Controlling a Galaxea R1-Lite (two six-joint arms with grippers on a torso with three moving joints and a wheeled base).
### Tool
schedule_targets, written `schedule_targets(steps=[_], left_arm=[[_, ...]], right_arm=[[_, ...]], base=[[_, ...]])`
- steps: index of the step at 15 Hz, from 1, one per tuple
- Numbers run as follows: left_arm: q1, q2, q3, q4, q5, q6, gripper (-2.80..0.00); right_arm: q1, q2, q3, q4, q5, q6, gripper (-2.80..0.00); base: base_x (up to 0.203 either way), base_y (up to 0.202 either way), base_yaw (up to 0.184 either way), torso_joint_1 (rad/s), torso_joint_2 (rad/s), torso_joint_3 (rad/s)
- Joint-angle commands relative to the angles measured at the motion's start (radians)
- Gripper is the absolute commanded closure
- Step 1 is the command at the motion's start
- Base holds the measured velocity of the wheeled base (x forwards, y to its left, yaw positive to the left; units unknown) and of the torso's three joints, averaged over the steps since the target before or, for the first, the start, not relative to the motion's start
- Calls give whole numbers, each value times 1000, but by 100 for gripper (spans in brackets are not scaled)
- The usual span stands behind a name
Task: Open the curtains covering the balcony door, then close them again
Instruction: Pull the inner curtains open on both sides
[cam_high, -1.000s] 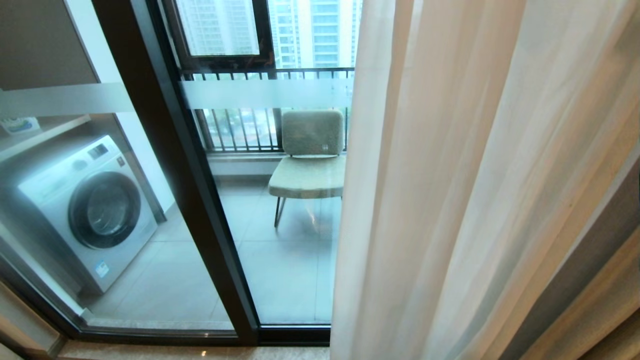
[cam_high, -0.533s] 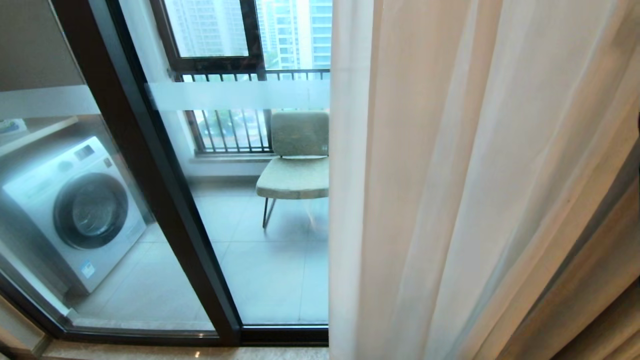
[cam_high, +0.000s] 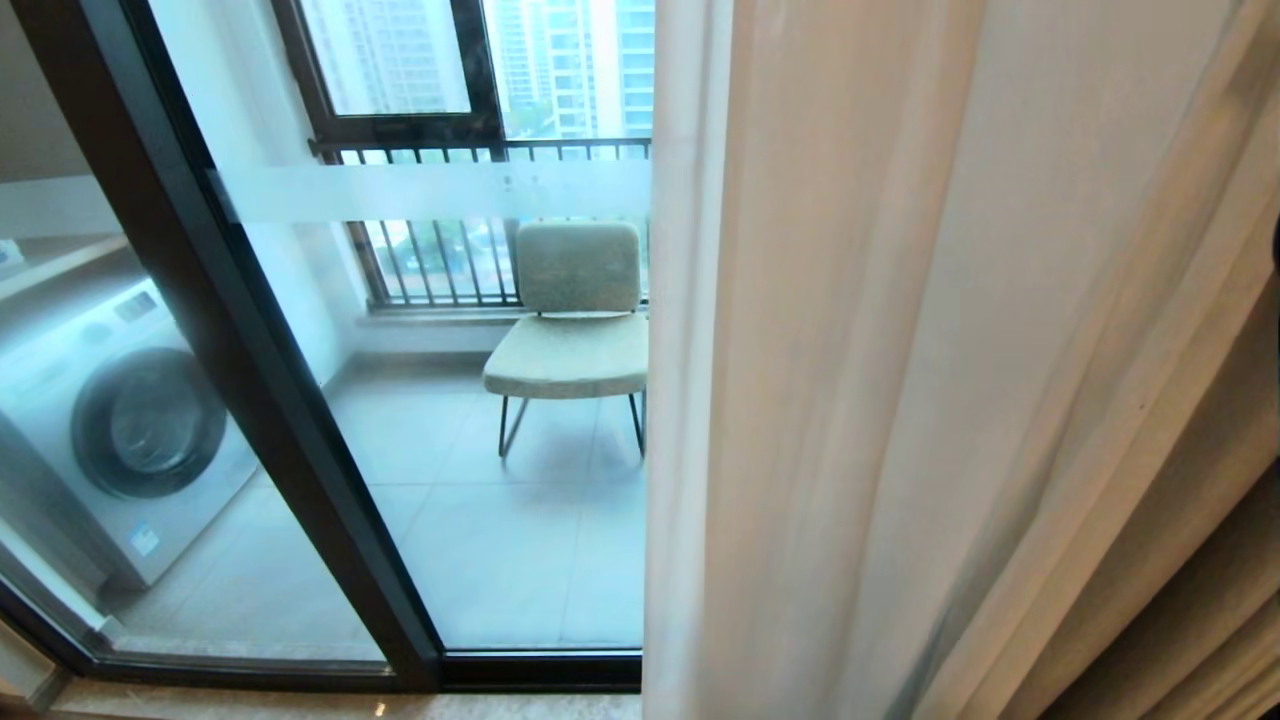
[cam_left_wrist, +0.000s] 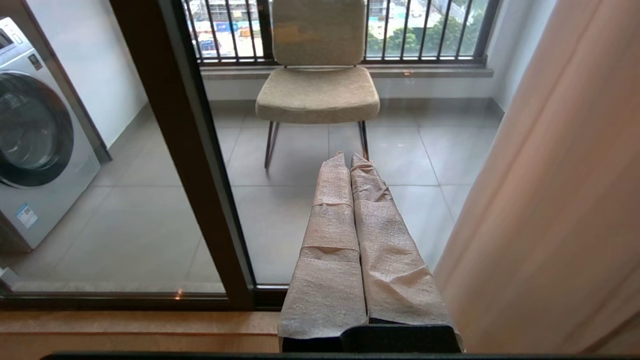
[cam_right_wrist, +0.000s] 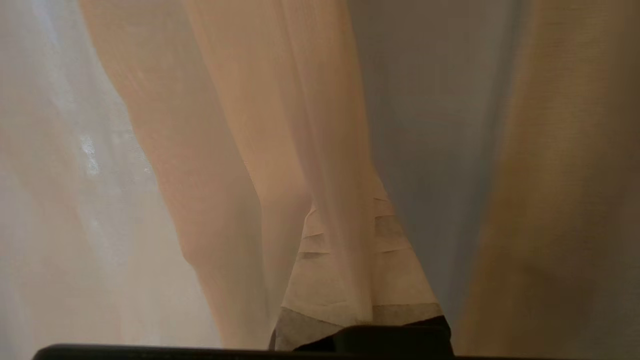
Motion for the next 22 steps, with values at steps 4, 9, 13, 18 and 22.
schedule_targets(steps=[4, 9, 13, 18, 22], left_arm=[[0, 0, 0, 0, 0, 0, 0], [0, 0, 0, 0, 0, 0, 0], [0, 0, 0, 0, 0, 0, 0], [0, 0, 0, 0, 0, 0, 0], [0, 0, 0, 0, 0, 0, 0]], right_arm=[[0, -4, 1, -4, -1, -1, 0], [2, -7, 1, -2, 2, 1, 0], [8, -7, -1, -2, 5, -1, 0], [-5, 27, -46, -3, 3, 1, 0], [-110, 106, -168, 10, 6, 3, 0]], base=[[0, -190, 1, 3, 3, 1], [0, -47, 0, 1, 1, 1], [0, 0, 0, 0, 0, 0], [0, 0, 0, 0, 0, 0], [0, 0, 0, 0, 0, 0]])
